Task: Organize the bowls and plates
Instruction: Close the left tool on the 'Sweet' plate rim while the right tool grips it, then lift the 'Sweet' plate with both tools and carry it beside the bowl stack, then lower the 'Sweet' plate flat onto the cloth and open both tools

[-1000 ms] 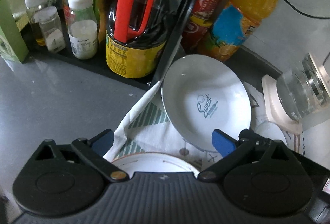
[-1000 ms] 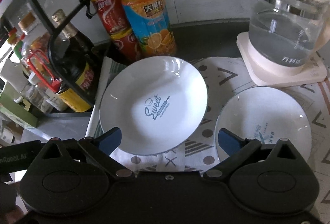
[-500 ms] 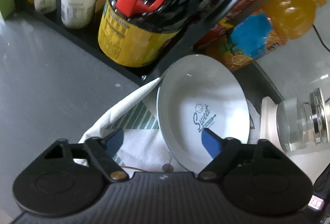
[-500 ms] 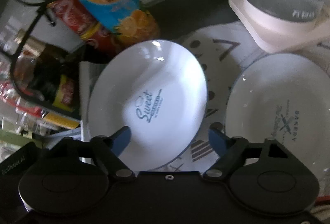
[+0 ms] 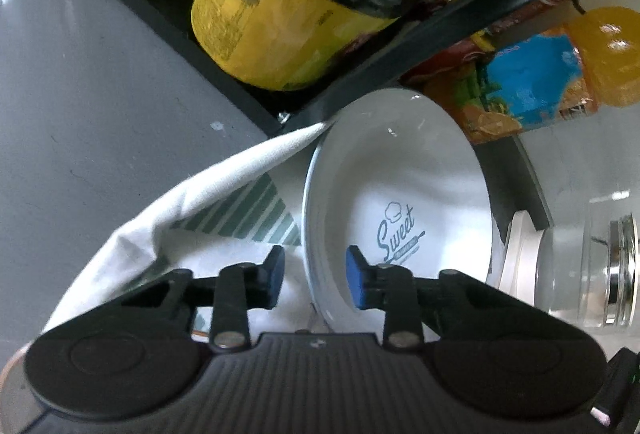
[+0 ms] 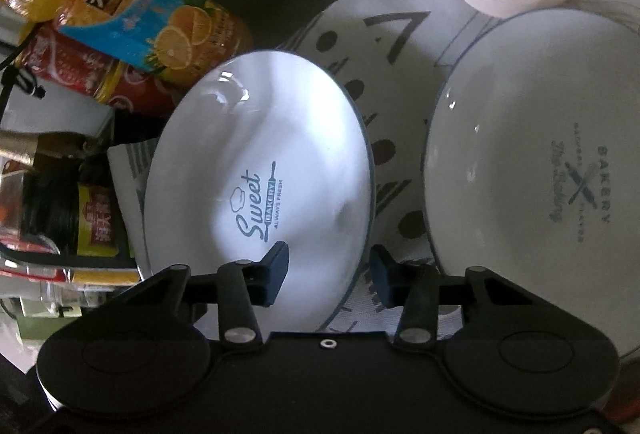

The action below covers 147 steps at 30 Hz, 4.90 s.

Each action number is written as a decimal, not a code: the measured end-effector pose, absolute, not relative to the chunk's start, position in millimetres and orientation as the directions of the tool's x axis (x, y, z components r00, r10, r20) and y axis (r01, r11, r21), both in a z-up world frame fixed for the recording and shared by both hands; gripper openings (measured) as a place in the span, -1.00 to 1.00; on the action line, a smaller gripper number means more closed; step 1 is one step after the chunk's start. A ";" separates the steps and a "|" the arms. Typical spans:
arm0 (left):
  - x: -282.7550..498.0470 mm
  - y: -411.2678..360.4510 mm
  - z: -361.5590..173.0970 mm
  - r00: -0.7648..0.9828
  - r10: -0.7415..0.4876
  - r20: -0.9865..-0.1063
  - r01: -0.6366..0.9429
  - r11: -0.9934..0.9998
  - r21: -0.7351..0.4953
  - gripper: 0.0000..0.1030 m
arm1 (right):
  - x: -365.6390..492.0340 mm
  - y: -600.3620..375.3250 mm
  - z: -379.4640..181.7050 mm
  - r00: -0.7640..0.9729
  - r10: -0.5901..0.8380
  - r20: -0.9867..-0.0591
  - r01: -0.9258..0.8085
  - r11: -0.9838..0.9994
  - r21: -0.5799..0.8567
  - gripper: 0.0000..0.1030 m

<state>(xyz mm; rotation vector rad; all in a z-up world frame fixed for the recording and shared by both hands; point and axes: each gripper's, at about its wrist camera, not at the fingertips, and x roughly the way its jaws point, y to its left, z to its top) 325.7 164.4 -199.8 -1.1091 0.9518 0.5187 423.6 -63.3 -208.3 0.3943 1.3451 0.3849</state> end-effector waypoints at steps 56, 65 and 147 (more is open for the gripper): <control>207.8 133.3 -136.2 0.643 -0.045 -0.764 -0.672 0.445 -0.592 -0.81 | 312.2 -110.9 -156.2 0.385 0.557 -0.736 -0.155 0.825 0.544 -0.79; 174.3 129.9 -126.2 0.652 -0.035 -0.757 -0.662 0.461 -0.591 -0.81 | 278.5 -117.9 -148.3 0.405 0.569 -0.716 -0.174 0.817 0.550 -0.79; 94.3 114.3 -155.9 0.479 0.016 -0.878 -0.746 0.534 -0.397 -0.56 | 184.4 -136.4 -202.0 0.343 0.487 -0.803 -0.147 0.872 0.466 -0.79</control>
